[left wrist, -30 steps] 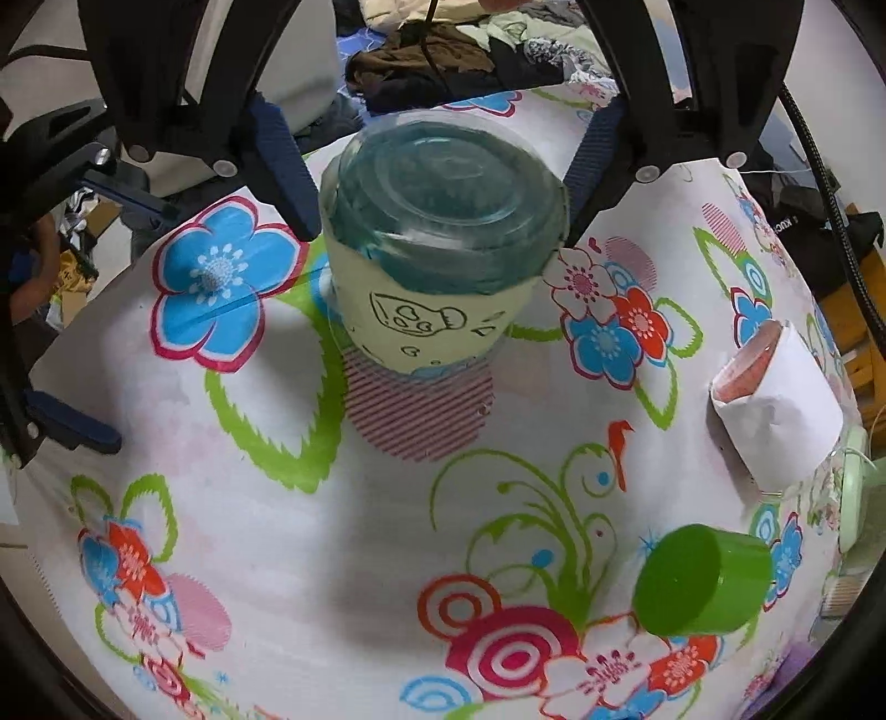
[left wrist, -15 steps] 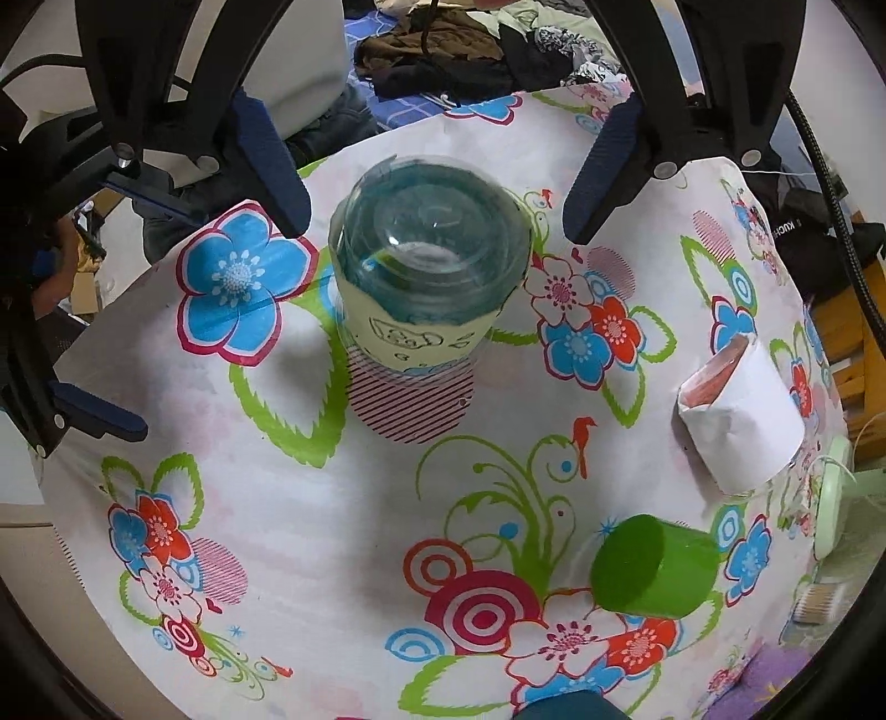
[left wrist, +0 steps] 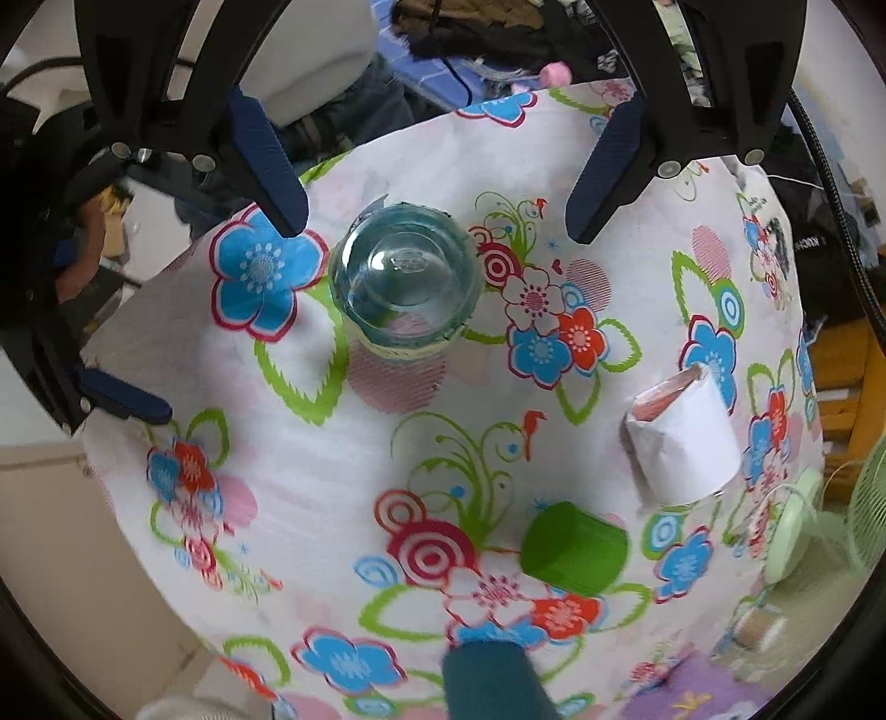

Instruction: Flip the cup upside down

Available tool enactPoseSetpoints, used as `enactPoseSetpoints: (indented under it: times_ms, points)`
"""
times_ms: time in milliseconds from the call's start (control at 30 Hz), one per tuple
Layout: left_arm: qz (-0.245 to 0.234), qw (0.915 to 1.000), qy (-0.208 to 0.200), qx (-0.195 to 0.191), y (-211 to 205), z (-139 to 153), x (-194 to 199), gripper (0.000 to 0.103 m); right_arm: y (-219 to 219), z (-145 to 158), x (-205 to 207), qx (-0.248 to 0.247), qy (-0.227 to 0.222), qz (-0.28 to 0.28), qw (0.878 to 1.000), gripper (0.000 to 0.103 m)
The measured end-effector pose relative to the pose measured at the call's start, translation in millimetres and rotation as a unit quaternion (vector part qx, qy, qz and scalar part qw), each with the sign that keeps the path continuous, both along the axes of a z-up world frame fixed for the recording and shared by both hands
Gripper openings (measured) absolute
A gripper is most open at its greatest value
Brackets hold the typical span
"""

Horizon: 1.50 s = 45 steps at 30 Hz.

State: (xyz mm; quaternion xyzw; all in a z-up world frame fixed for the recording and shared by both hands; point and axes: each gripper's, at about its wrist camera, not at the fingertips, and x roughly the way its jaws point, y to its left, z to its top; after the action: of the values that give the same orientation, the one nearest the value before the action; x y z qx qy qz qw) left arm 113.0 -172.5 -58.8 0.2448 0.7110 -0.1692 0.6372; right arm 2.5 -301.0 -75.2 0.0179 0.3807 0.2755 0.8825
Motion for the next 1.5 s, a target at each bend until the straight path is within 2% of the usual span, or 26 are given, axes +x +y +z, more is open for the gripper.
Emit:
enactPoseSetpoints:
  times_ms: [233,300,433,533,600,667,767,867,933,1033,1167,1433,1500]
  points:
    - [0.047,0.9941,-0.080,-0.057,27,27,-4,0.095,9,19,2,-0.013,-0.020,-0.006,1.000,0.099]
    - [0.055,0.9900,-0.103,-0.080,33,35,-7,0.095,10,23,2,-0.016,-0.022,-0.009,1.000,0.099]
    - [0.065,0.9814,-0.149,-0.102,46,41,-13,0.095,14,35,1,-0.025,-0.032,-0.017,0.999,0.100]
    - [0.075,0.9708,-0.193,-0.121,56,42,-20,0.095,18,42,0,-0.028,-0.045,-0.030,0.998,0.103]
    - [0.092,0.9585,-0.227,-0.146,65,44,-26,0.095,21,46,1,-0.029,-0.050,-0.038,0.998,0.103]
    - [0.119,0.9420,-0.261,-0.173,76,44,-31,0.096,25,48,3,-0.030,-0.050,-0.044,0.997,0.103]
    - [0.147,0.9197,-0.313,-0.186,88,45,-38,0.096,31,53,1,-0.041,-0.065,-0.055,0.995,0.103]
    - [0.167,0.9017,-0.345,-0.200,99,43,-46,0.098,38,59,-1,-0.046,-0.079,-0.065,0.994,0.103]
    - [0.175,0.8946,-0.358,-0.202,104,42,-50,0.098,41,63,-3,-0.045,-0.084,-0.068,0.993,0.103]
    - [0.192,0.8795,-0.382,-0.209,115,42,-57,0.098,46,69,-5,-0.043,-0.093,-0.074,0.992,0.103]
    - [0.228,0.8489,-0.421,-0.223,130,44,-68,0.103,55,73,-9,-0.053,-0.106,-0.086,0.989,0.103]
    - [0.242,0.8130,-0.486,-0.209,144,41,-90,0.103,68,76,-28,-0.066,-0.137,-0.111,0.982,0.103]
    - [0.247,0.8051,-0.497,-0.209,149,38,-95,0.103,69,76,-33,-0.068,-0.153,-0.131,0.977,0.103]
